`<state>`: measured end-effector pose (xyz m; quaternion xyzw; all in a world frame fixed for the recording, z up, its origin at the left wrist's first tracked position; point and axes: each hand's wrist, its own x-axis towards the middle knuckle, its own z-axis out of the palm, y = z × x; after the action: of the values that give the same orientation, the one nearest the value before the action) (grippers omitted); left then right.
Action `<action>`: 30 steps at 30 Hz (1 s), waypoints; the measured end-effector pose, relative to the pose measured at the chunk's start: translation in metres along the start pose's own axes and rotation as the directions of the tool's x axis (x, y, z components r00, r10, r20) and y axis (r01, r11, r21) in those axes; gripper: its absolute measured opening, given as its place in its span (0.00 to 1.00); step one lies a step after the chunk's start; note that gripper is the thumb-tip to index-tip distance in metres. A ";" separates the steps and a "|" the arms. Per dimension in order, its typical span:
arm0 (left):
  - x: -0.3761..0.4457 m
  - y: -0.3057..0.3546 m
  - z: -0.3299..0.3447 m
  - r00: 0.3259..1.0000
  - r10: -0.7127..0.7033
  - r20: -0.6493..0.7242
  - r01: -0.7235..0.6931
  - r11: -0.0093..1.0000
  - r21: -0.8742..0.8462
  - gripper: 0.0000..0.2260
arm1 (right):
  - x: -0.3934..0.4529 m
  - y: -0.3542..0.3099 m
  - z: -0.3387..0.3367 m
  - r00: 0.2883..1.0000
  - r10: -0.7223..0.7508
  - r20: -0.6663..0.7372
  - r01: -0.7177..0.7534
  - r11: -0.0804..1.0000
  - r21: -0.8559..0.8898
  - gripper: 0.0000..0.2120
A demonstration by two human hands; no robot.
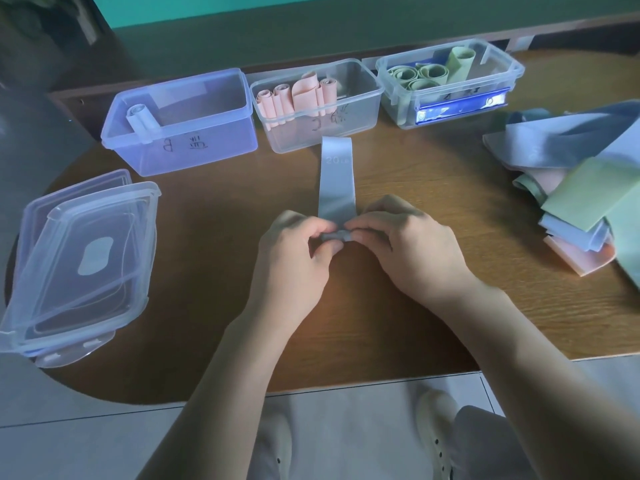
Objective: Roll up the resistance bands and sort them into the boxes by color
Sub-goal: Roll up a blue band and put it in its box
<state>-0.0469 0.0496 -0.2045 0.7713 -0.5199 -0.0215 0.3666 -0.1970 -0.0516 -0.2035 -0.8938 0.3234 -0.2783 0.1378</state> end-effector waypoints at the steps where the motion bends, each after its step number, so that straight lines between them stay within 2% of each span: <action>1: 0.002 0.000 0.000 1.000 0.003 -0.004 -0.003 1.000 -0.002 0.10 | -0.001 0.000 0.000 1.000 -0.012 -0.004 0.011 1.000 -0.014 0.09; 7: 0.010 -0.003 0.003 0.999 -0.002 -0.032 0.003 1.000 0.015 0.08 | -0.002 0.001 0.002 1.000 -0.003 -0.016 0.002 1.000 -0.022 0.14; 11: 0.012 -0.002 0.005 0.998 0.002 -0.058 -0.001 1.000 0.016 0.09 | 0.003 0.002 0.003 0.998 0.067 0.013 -0.068 0.997 0.024 0.07; 15: 0.010 0.001 0.005 0.995 0.004 -0.099 -0.009 0.999 -0.051 0.06 | 0.008 0.004 0.003 0.995 0.099 0.026 -0.100 0.995 0.032 0.07; 17: 0.011 0.001 0.005 0.995 0.036 -0.089 -0.039 0.999 -0.032 0.03 | 0.009 0.003 0.003 0.994 0.103 0.031 -0.103 0.994 0.027 0.07; 22: 0.013 -0.001 0.003 1.000 -0.001 -0.026 0.001 1.000 0.006 0.08 | 0.010 0.004 0.003 0.997 0.075 0.015 -0.075 0.997 0.010 0.09; 30: 0.011 0.003 0.005 0.999 -0.011 -0.035 0.010 1.000 -0.011 0.06 | 0.006 0.003 0.001 0.998 0.065 0.006 -0.065 0.998 0.019 0.08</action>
<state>-0.0465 0.0376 -0.2023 0.7721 -0.5092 -0.0127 0.3799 -0.1940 -0.0572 -0.2032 -0.8821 0.3493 -0.2746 0.1564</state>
